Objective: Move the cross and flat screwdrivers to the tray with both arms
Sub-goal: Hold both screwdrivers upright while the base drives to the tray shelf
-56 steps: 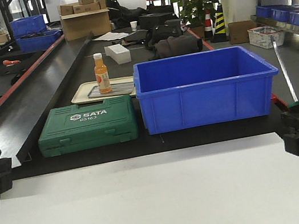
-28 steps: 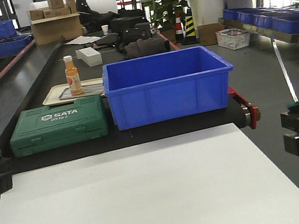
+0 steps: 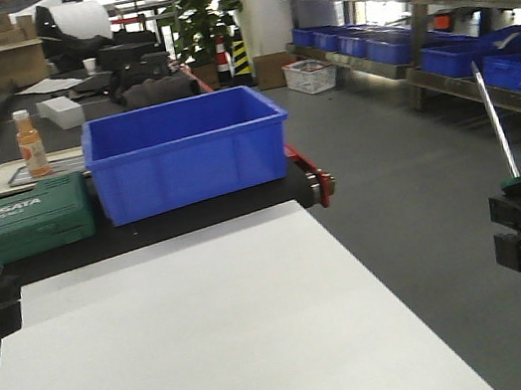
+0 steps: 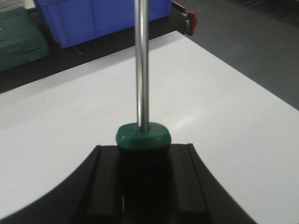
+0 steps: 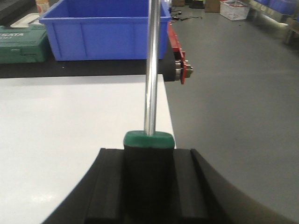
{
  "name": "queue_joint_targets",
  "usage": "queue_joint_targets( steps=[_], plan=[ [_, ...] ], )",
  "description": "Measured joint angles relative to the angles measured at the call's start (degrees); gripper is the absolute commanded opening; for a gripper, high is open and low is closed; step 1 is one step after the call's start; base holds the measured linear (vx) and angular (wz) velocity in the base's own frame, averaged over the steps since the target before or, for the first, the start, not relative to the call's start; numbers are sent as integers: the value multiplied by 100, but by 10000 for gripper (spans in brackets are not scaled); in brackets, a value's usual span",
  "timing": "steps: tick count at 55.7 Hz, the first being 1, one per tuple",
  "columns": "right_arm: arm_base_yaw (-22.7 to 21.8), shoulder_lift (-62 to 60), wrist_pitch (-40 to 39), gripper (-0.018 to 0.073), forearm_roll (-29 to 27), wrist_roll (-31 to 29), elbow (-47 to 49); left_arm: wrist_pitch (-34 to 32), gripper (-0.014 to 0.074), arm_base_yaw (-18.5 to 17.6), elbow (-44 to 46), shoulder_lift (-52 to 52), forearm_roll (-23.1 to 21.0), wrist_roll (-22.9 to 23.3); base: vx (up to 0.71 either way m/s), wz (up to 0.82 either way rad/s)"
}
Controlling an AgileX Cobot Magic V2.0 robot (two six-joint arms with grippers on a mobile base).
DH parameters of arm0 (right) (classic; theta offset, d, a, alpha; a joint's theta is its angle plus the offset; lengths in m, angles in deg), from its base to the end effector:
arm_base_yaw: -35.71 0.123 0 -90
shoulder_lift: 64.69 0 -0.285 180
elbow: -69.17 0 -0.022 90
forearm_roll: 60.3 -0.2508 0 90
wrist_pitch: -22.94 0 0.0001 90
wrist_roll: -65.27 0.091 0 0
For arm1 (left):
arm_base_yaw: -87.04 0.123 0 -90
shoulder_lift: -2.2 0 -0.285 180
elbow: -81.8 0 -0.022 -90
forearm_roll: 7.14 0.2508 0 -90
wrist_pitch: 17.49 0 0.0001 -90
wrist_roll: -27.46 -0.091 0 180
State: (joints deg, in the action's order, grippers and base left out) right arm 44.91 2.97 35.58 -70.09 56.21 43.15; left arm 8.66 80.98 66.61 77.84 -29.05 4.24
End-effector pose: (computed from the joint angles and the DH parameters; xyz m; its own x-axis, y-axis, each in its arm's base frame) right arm 0.2272 0.0402 0.3671 -0.2761 -0.0359 -0.9605 -0.1927 0.9811 0.0187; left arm 0.2585 -0.0425 0.3790 -0.4097 0.1018 -0.9065 0.2765 0.9609 -0.0171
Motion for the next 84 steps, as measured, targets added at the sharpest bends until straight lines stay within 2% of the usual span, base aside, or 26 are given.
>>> queue_joint_targets(
  steps=[43, 84],
  plan=[
    [0, -18, -6, -8, 0, 0, 0, 51, 0, 0, 0, 0, 0, 0, -10, -69],
    [0, -18, -6, -8, 0, 0, 0, 51, 0, 0, 0, 0, 0, 0, 18, -46]
  ],
)
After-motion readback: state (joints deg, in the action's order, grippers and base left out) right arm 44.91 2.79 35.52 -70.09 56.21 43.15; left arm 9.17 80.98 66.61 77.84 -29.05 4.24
